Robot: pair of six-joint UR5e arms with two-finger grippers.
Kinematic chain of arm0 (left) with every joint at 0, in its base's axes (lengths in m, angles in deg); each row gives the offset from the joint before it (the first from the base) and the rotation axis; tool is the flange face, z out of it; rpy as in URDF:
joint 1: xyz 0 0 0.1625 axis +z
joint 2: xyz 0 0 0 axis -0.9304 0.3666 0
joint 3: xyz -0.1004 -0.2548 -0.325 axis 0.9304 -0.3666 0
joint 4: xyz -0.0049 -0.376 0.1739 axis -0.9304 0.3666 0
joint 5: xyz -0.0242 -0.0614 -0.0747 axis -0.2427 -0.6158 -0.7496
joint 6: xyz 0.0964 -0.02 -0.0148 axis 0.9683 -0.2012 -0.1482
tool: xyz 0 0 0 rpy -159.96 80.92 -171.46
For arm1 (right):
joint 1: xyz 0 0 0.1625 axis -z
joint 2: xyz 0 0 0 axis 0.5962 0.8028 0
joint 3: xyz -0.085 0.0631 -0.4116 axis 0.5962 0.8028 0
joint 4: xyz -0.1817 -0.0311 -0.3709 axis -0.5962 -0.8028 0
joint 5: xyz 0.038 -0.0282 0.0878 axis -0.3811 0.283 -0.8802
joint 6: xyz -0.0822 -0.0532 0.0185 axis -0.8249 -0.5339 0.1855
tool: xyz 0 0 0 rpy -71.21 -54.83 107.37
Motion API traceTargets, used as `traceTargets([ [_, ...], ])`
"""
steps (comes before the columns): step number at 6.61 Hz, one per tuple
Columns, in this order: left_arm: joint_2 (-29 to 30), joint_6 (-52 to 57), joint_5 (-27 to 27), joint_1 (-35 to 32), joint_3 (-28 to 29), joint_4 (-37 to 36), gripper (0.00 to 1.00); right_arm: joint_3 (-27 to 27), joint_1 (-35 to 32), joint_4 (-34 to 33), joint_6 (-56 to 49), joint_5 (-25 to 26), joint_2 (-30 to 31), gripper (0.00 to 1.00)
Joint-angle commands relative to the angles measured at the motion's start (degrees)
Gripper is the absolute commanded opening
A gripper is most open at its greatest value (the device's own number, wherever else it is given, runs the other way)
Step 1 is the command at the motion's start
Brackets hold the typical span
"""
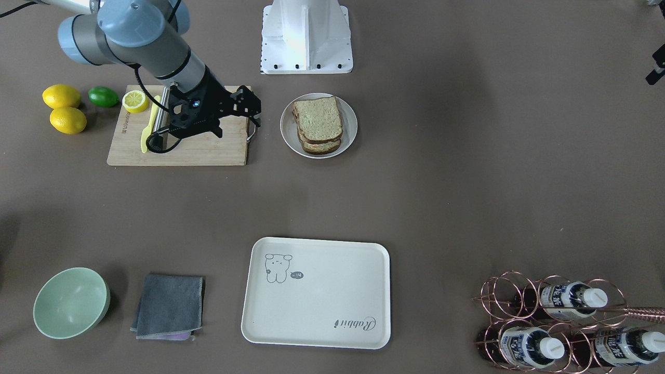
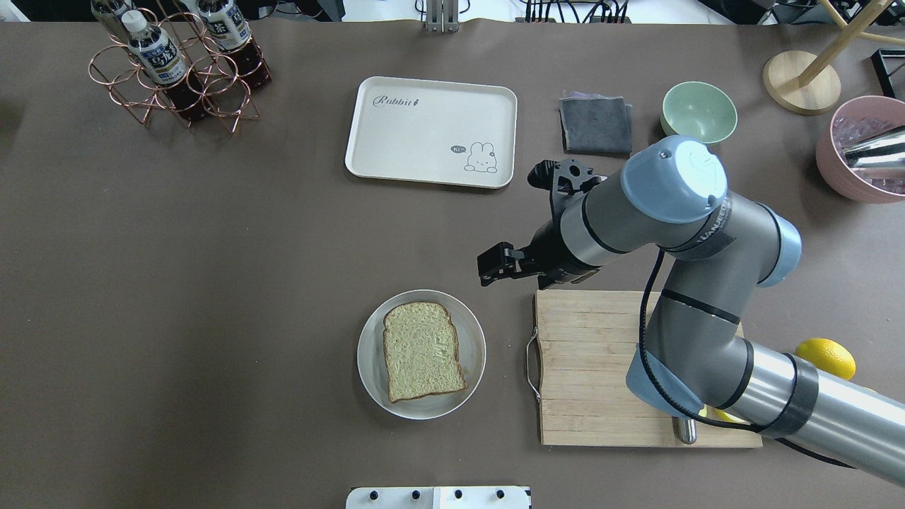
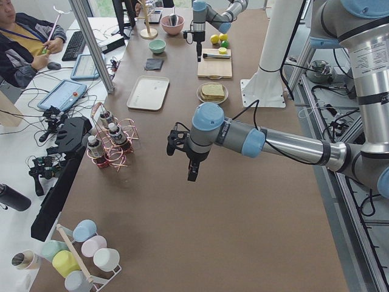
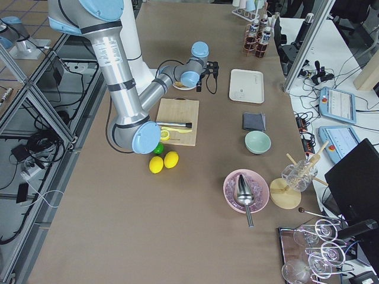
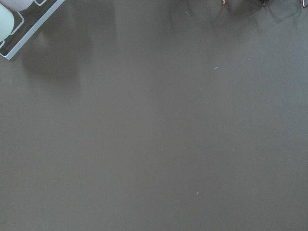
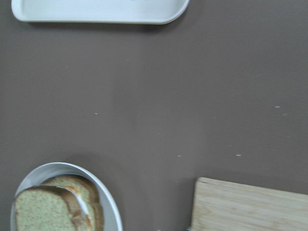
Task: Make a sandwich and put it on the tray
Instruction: 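Open the right gripper and withdraw it while the left arm reaches in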
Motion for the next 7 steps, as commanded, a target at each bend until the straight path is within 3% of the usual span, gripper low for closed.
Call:
traceTargets([
  [1,7.45,-23.97,1.60,15.72,-0.75,4.76,0.98,-2.79,-7.40,-0.28,-10.28,-4.11,9.54,1.00],
  [4,13.78,-43.94,10.63,33.66,-4.71,4.68,0.98,-2.80,-20.22,-0.28,-28.72,-9.12,22.62,1.00],
  [5,19.12,-49.40,13.28,39.55,-4.19,4.24,0.98,-2.10,-22.78,-0.80,-33.66,-8.95,26.68,1.00],
  [7,28.79,-56.81,23.11,50.99,1.23,2.41,0.97,-2.19,-32.16,-9.10,-53.20,-8.34,30.84,1.00],
])
